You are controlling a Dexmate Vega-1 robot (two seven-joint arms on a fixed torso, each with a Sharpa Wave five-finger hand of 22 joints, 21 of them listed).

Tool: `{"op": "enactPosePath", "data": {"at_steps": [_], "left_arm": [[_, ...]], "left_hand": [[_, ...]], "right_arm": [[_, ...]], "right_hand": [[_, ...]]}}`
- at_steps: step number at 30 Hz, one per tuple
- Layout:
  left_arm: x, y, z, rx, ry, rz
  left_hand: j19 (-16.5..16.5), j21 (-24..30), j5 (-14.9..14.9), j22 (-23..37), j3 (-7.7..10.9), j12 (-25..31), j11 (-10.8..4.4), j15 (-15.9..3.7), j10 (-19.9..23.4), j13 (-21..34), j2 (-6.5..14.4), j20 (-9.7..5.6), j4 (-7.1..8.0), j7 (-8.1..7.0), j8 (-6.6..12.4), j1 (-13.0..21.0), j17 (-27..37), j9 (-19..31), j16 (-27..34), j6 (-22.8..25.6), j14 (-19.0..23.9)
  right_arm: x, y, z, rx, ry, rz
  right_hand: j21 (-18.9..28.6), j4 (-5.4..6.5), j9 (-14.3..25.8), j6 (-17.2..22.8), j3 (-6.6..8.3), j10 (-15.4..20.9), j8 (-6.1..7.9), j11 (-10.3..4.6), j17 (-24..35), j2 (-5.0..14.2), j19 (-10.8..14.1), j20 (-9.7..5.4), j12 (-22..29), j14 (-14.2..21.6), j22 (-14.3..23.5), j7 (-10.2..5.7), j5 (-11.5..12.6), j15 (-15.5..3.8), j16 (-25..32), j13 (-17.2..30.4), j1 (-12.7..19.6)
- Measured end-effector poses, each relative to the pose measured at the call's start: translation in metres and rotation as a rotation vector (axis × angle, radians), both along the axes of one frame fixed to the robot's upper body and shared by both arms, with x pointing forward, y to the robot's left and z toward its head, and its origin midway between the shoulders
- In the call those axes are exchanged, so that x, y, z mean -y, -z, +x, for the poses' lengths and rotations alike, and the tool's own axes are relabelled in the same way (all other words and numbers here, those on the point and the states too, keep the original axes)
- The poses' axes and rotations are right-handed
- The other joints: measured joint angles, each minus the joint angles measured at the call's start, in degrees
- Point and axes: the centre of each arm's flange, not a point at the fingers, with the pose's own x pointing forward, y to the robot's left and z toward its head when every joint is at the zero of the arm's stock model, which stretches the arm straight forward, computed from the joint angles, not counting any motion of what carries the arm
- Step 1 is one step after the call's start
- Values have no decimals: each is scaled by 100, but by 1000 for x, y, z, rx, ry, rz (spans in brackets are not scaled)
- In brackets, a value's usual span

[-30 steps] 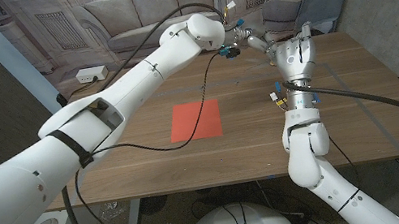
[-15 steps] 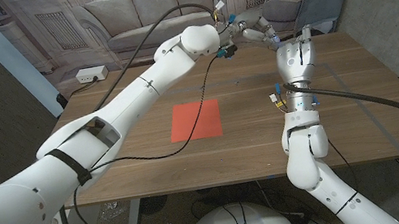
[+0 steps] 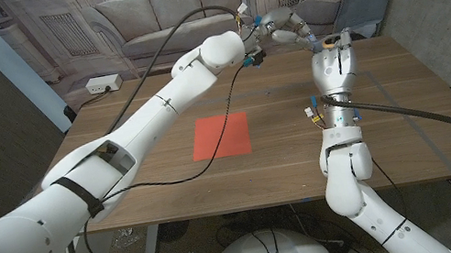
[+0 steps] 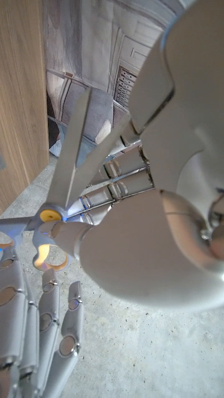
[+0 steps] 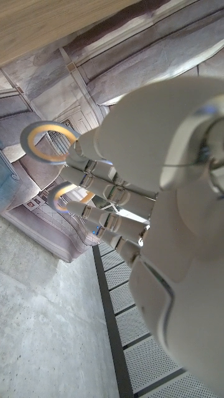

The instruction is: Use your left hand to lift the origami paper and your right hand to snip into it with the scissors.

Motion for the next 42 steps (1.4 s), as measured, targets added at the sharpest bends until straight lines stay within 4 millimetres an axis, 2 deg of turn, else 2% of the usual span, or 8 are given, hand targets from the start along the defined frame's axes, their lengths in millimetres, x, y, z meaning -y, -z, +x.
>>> {"op": "enactPosePath", "data": {"at_steps": [2, 5, 9, 12, 17, 22, 31, 42], "left_arm": [[0, 1, 1, -6, -22, 12], [-1, 1, 2, -26, -47, 17], [-1, 1, 5, -71, -63, 10], [-3, -1, 6, -119, -67, -13], [-5, 2, 8, -192, -61, -44], [-6, 3, 6, -233, -52, -53], [-9, 4, 3, -293, -39, -48], [-13, 9, -4, -375, -4, -33]], "left_hand": [[7, 5, -2, 0, 0, 0, 0, 0, 0, 3, 0, -7, 0, 0, 3, 1, 0, 4, 0, 0, 0], [7, 5, -13, 0, 17, 1, 41, -17, 41, 3, -1, -7, -17, 0, 21, 1, 22, 27, 32, 0, 44], [7, 5, 4, 0, 17, 1, 43, -30, 43, 3, -40, -6, -17, 0, 44, 41, 26, 31, 32, 0, 92], [29, 5, 5, 0, 17, 0, 68, -29, 69, 3, -40, -28, -17, 0, 44, 41, 26, 56, 32, 1, 92], [38, 49, 5, 0, 34, -1, 74, -29, 74, 2, -71, -37, -34, 31, 44, 71, 53, 63, 32, 32, 92], [41, 49, 4, 1, 34, -2, 74, -29, 74, 1, -71, -34, -34, 31, 44, 71, 53, 75, 32, 32, 92], [59, 50, 44, 1, 33, -2, 73, -29, 73, -3, -71, -15, -33, 42, 43, 71, 80, 85, 32, 20, 92], [59, 89, 44, 1, 56, -2, 73, -29, 73, 12, -71, -15, -56, 55, 67, 71, 79, 84, 32, 34, 91]], "right_arm": [[1, 1, -1, 14, 3, 1], [0, 3, -1, 30, 7, 4], [-1, 3, -2, 52, 11, 21], [-2, 3, -3, 62, 14, 37], [-6, 1, -5, 65, 9, 79], [-10, -2, -4, 44, 27, 132], [-13, -4, -6, 35, 67, 159], [-15, -3, -10, 41, 103, 140]], "right_hand": [[0, 39, 0, -4, 39, -64, 0, 14, 0, -9, 0, 0, -89, -23, 0, -4, 0, 0, -84, -10, -9], [-63, 116, 4, -138, 69, -840, 156, -27, -15, -145, 0, 0, -380, -170, 0, -140, -9, 39, -260, -24, -290], [-115, 223, 263, -324, -36, -1860, -40, 5, -16, -381, 49, 80, -488, -471, 16, -682, -112, 60, -330, -24, -723], [-165, 294, 239, -903, -108, -2463, -283, 22, -16, -540, 0, 169, -488, -717, 16, -688, -86, 87, -330, -24, -970], [-293, 455, 226, -1480, -300, -3199, -427, 69, -7, -704, -133, 341, -488, -1272, 16, -691, 29, 132, -403, -24, -1399], [-489, 678, 183, -2398, -591, -4192, -551, 412, 52, -818, -424, 631, -488, -2230, 16, -682, 133, 171, -431, -24, -1837], [-489, 669, 201, -2346, -645, -4350, -423, 507, 46, -790, -451, 658, -462, -2376, 15, -679, 189, 182, -431, -23, -1851], [-489, 516, 279, -1790, -523, -4184, -159, 199, 10, -652, -324, 575, -354, -2332, -1, -707, 267, 180, -368, -23, -1575]]}}
